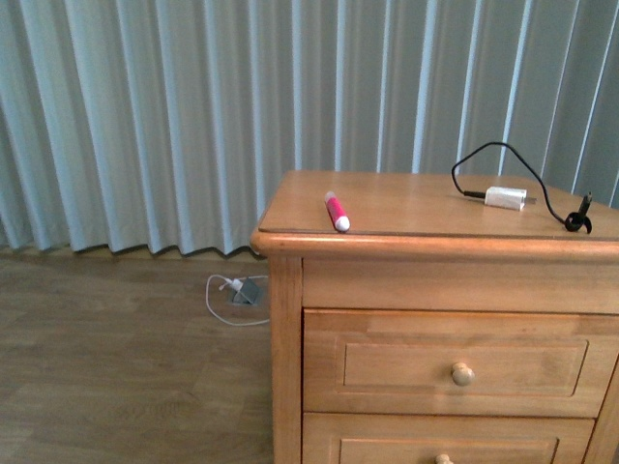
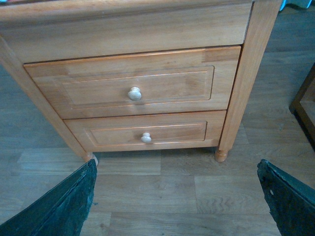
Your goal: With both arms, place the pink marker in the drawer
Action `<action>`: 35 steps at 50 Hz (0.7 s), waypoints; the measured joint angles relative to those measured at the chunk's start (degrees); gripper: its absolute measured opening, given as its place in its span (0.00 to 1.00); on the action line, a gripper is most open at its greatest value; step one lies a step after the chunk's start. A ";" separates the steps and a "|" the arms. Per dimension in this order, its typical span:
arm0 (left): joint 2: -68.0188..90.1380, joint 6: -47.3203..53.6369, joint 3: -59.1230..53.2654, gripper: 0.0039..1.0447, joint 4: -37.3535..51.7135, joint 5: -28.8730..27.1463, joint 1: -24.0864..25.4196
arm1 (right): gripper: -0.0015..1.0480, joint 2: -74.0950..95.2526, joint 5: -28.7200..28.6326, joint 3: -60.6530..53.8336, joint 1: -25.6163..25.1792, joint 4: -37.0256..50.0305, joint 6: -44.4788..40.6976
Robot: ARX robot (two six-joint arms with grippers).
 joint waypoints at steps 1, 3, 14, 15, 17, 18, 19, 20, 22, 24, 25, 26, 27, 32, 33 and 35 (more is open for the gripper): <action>0.00 0.00 0.00 0.95 0.00 0.02 0.00 | 0.92 2.75 0.24 0.85 0.11 1.57 -0.02; 0.00 0.00 0.00 0.95 0.00 0.02 0.00 | 0.92 7.98 0.61 2.67 0.31 4.33 0.02; 0.00 0.00 0.00 0.95 0.00 0.00 0.00 | 0.92 30.77 3.02 13.49 3.19 10.25 0.28; 0.00 0.00 0.00 0.95 0.00 0.02 0.00 | 0.92 32.13 3.39 14.29 3.56 10.56 0.26; 0.00 0.00 0.00 0.95 0.00 0.00 0.00 | 0.92 35.85 4.02 16.55 4.28 11.39 0.20; 0.00 0.00 0.00 0.95 0.00 0.02 0.00 | 0.92 36.65 4.22 17.05 4.48 11.58 0.17; 0.00 0.00 0.00 0.95 0.00 0.00 0.00 | 0.92 38.18 4.52 18.01 4.85 11.93 0.17; 0.00 0.00 0.00 0.95 0.00 0.02 0.00 | 0.92 39.74 4.72 19.06 5.22 12.26 0.17; 0.00 0.00 0.00 0.95 0.00 0.00 0.00 | 0.92 42.60 5.16 21.07 5.97 12.92 0.15; 0.00 0.00 0.00 0.95 0.00 0.00 0.00 | 0.92 45.35 5.49 23.26 6.64 13.27 0.13; 0.00 0.00 0.00 0.95 0.00 0.02 0.00 | 0.92 46.01 5.55 23.80 6.80 13.38 0.11; 0.00 0.00 0.00 0.95 0.00 0.00 0.00 | 0.92 47.25 5.79 24.87 7.10 13.55 0.11; 0.00 0.02 0.00 0.95 0.00 0.00 0.00 | 0.92 49.07 6.05 26.43 7.56 13.84 0.07; 0.00 0.00 0.00 0.95 0.00 0.00 0.00 | 0.92 53.66 6.80 30.99 8.68 14.14 -0.33; 0.00 0.00 0.00 0.95 0.00 0.02 0.00 | 0.92 54.51 6.86 31.93 8.90 14.25 -0.42; 0.00 0.00 0.00 0.95 0.00 0.00 0.00 | 0.92 55.84 7.08 33.29 9.20 14.45 -0.76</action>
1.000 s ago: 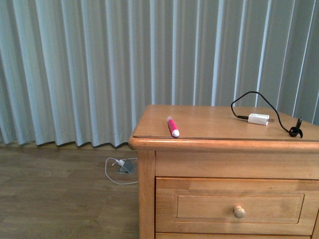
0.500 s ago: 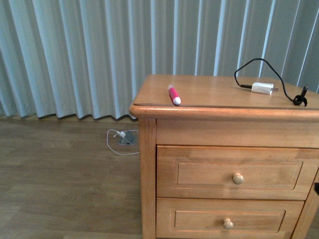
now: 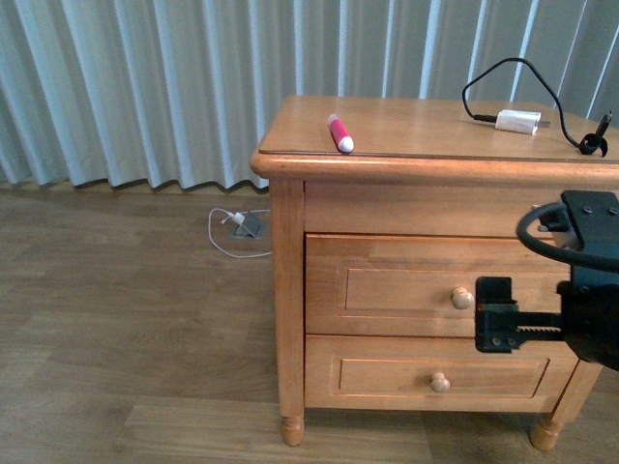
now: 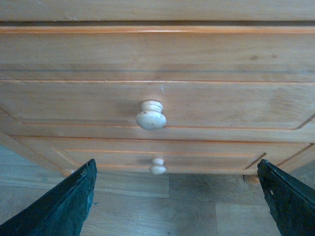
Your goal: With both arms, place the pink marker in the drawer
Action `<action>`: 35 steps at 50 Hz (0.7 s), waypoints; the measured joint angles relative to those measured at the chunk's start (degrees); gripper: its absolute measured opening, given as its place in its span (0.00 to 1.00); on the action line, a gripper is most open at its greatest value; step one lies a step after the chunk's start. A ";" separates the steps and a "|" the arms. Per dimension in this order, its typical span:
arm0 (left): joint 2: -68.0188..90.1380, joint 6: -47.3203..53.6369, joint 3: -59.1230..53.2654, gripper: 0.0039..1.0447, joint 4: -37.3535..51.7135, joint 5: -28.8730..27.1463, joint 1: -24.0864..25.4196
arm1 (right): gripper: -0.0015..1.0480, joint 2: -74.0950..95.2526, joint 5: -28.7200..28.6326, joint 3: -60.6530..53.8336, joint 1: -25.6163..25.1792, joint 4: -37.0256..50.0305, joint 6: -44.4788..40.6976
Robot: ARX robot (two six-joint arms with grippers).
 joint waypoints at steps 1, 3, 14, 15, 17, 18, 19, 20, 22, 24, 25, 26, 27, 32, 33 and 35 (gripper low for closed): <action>0.00 0.00 0.00 0.95 0.00 0.00 0.00 | 0.92 0.83 0.24 0.90 0.20 0.09 -0.07; 0.00 0.00 0.00 0.95 0.00 0.02 0.00 | 0.92 2.43 0.52 2.71 0.55 0.09 -0.20; 0.00 0.02 0.00 0.95 0.00 0.00 0.00 | 0.92 10.14 1.90 10.21 1.64 0.37 -1.95; 0.00 0.00 0.00 0.95 0.00 0.02 0.00 | 0.92 10.82 2.16 10.80 1.64 0.52 -2.12; 0.00 0.00 0.00 0.95 0.00 0.00 0.00 | 0.92 12.37 2.38 12.09 1.62 0.87 -2.32; 0.00 0.00 0.00 0.95 0.00 0.00 0.00 | 0.92 13.16 2.49 12.79 1.57 0.87 -2.43; 0.00 0.00 0.00 0.95 0.00 0.00 0.00 | 0.92 13.62 2.58 13.22 1.53 0.87 -2.43; 0.00 0.00 0.00 0.95 0.00 0.00 0.00 | 0.92 14.10 2.62 13.64 1.46 0.85 -2.45; 0.00 0.00 0.00 0.95 0.00 0.02 0.00 | 0.92 14.88 2.80 14.43 1.33 0.85 -2.54; 0.00 0.00 0.00 0.95 0.00 0.00 0.00 | 0.92 15.34 2.89 14.99 1.22 0.85 -2.64; 0.00 0.00 0.00 0.95 0.00 0.00 0.00 | 0.92 15.69 3.02 15.39 1.18 0.85 -2.69; 0.00 0.00 0.00 0.95 0.00 0.02 0.00 | 0.92 15.96 3.06 15.69 1.14 0.85 -2.64; 0.00 0.00 0.00 0.95 0.00 0.00 0.00 | 0.92 16.06 3.21 15.78 1.09 0.83 -2.64; 0.00 0.00 0.00 0.95 0.00 0.02 0.00 | 0.92 17.00 3.87 16.35 0.79 0.81 -2.62; 0.00 0.00 0.00 0.95 0.00 0.00 0.00 | 0.92 17.16 3.93 16.39 0.74 0.81 -2.64; 0.00 0.00 0.00 0.95 0.00 0.02 0.00 | 0.92 17.40 3.91 16.46 0.70 0.81 -2.64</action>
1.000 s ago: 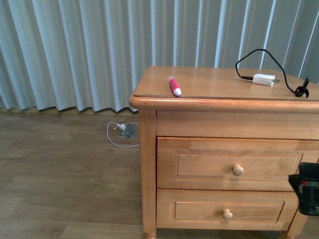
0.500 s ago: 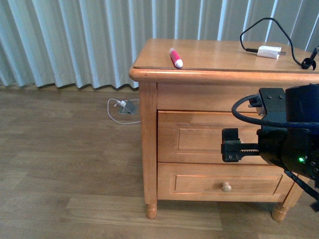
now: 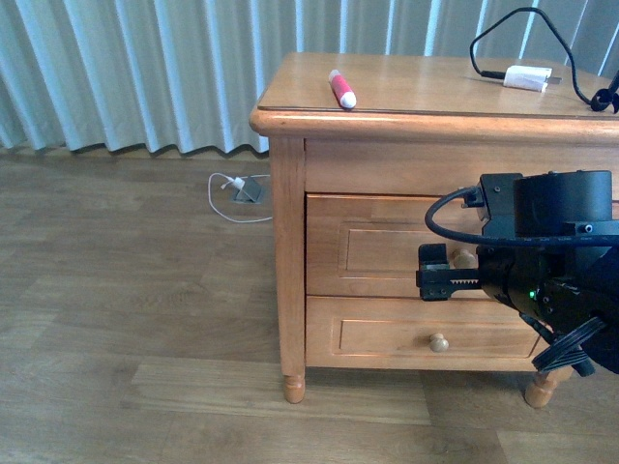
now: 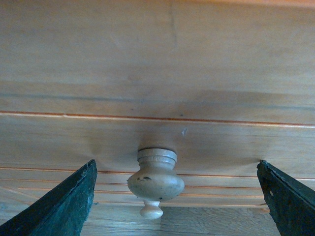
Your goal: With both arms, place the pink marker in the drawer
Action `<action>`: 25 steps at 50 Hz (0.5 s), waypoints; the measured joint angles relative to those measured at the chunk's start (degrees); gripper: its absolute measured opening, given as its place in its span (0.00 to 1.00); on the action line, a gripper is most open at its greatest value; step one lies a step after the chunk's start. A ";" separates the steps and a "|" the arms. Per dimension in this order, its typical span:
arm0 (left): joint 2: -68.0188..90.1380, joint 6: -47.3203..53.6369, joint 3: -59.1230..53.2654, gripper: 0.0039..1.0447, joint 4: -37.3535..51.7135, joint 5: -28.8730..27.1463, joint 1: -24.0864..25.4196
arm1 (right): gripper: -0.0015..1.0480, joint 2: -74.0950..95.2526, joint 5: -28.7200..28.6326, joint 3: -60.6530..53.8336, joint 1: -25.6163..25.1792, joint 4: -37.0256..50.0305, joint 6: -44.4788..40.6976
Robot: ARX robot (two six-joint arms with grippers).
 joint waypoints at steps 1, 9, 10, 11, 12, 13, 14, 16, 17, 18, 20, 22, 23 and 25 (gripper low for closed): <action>0.00 0.00 0.00 0.95 0.00 0.00 0.00 | 0.92 0.17 -0.04 0.07 -0.02 0.00 -0.02; 0.00 0.00 0.00 0.95 0.00 -0.02 0.00 | 0.92 0.52 0.13 0.28 -0.28 0.48 0.20; 0.00 0.00 0.00 0.95 0.00 -0.02 0.00 | 0.92 0.52 0.13 0.28 -0.28 0.52 0.28; 0.00 0.00 0.00 0.95 0.00 -0.02 0.00 | 0.90 0.52 0.17 0.28 -0.28 0.59 0.48; 0.00 0.00 0.00 0.95 0.00 -0.02 0.00 | 0.86 0.52 0.20 0.28 -0.28 0.66 0.55; 0.00 0.00 0.00 0.95 0.00 0.00 0.00 | 0.85 0.52 0.17 0.28 -0.31 0.66 0.57; 0.00 0.00 0.00 0.95 0.00 -0.02 0.00 | 0.81 0.52 0.09 0.28 -0.33 0.68 0.57; 0.00 0.00 0.00 0.95 0.00 0.00 0.00 | 0.79 0.50 -0.11 0.26 -0.39 0.90 0.57; 0.00 0.00 0.00 0.95 0.00 -0.02 0.00 | 0.80 0.48 -0.24 0.24 -0.39 1.01 0.61; 0.00 0.00 0.00 0.95 0.00 0.00 0.00 | 0.81 0.48 -0.33 0.22 -0.39 1.05 0.72; 0.00 0.00 0.00 0.95 0.00 0.00 0.00 | 0.81 0.46 -0.46 0.11 -0.39 1.25 1.07; 0.00 0.00 0.00 0.95 0.00 0.00 0.00 | 0.73 0.37 -0.48 0.00 -0.39 1.29 1.09; 0.00 0.00 0.00 0.95 0.00 -0.02 0.00 | 0.68 0.28 -0.52 -0.02 -0.39 1.29 1.09; 0.00 0.00 0.00 0.95 0.00 0.00 0.00 | 0.60 0.15 -0.68 -0.07 -0.39 1.29 1.09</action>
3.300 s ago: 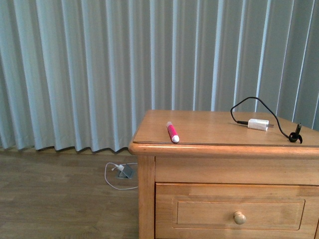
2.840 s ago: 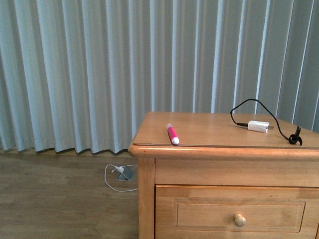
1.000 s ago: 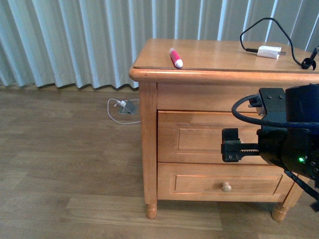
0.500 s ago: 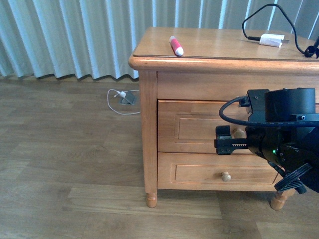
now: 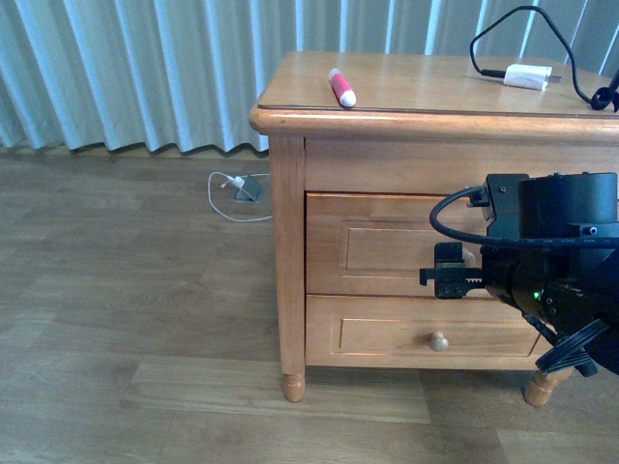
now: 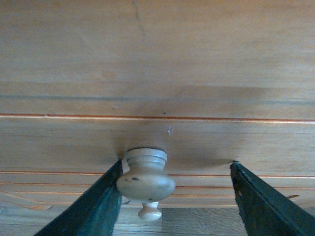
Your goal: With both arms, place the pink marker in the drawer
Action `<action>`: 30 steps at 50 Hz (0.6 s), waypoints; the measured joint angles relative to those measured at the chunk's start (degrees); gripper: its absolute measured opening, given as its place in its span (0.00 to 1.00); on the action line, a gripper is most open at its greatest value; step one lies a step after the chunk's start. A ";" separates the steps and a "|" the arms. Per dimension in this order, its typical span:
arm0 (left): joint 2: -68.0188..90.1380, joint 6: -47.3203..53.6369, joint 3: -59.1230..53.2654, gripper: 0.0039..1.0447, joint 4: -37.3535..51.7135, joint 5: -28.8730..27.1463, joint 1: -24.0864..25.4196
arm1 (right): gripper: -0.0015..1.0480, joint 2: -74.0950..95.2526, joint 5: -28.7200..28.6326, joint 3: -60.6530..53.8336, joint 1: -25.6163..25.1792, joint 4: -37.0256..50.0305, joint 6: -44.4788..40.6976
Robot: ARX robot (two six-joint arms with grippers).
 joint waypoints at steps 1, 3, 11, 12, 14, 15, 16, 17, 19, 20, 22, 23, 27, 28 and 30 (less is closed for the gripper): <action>0.00 0.02 0.00 0.95 0.00 -0.02 0.00 | 0.56 -0.02 -0.26 0.00 -0.02 0.00 0.02; 0.00 0.00 0.00 0.95 0.00 0.00 0.00 | 0.51 -0.13 -0.50 -0.09 -0.02 0.00 0.09; 0.00 0.00 0.00 0.95 0.00 0.00 0.00 | 0.30 -0.48 -1.77 -0.15 0.09 -0.50 0.26; 0.00 0.00 0.00 0.95 0.00 -0.02 0.00 | 0.28 -0.55 -1.79 -0.15 0.09 -0.57 0.31; 0.00 0.00 0.00 0.95 0.00 -0.02 0.00 | 0.24 -0.83 -1.88 -0.24 0.09 -1.27 0.55; 0.00 0.00 0.00 0.95 0.00 -0.02 0.00 | 0.23 -1.01 -2.05 -0.33 0.09 -1.64 0.81; 0.00 0.00 0.00 0.95 0.00 0.00 0.00 | 0.22 -1.29 -2.36 -0.46 0.02 -2.29 1.60; 0.00 0.00 0.00 0.95 0.00 0.00 0.00 | 0.22 -1.57 -2.51 -0.61 0.00 -2.69 1.92; 0.00 0.00 0.00 0.95 0.00 0.00 0.00 | 0.22 -2.49 -3.04 -1.49 -0.04 -3.37 3.13; 0.00 0.00 0.00 0.95 0.00 0.00 0.00 | 0.22 -2.86 -3.26 -1.95 -0.07 -3.50 3.43; 0.00 0.00 0.00 0.95 0.00 0.00 0.00 | 0.22 -3.82 -3.69 -3.26 -0.09 -3.78 4.17; 0.00 0.02 0.00 0.95 0.00 -0.02 0.00 | 0.22 -4.42 -3.89 -4.13 -0.09 -3.85 4.59; 0.00 0.00 0.00 0.95 0.00 -0.02 0.00 | 0.22 -8.13 -5.16 -9.66 -0.09 -3.50 6.23; 0.00 0.00 0.00 0.95 0.00 -0.02 0.00 | 0.22 -8.94 -5.51 -11.04 -0.07 -3.02 6.64; 0.00 0.00 0.00 0.95 0.00 -0.02 0.00 | 0.22 -11.10 -6.19 -14.88 0.04 -1.60 6.99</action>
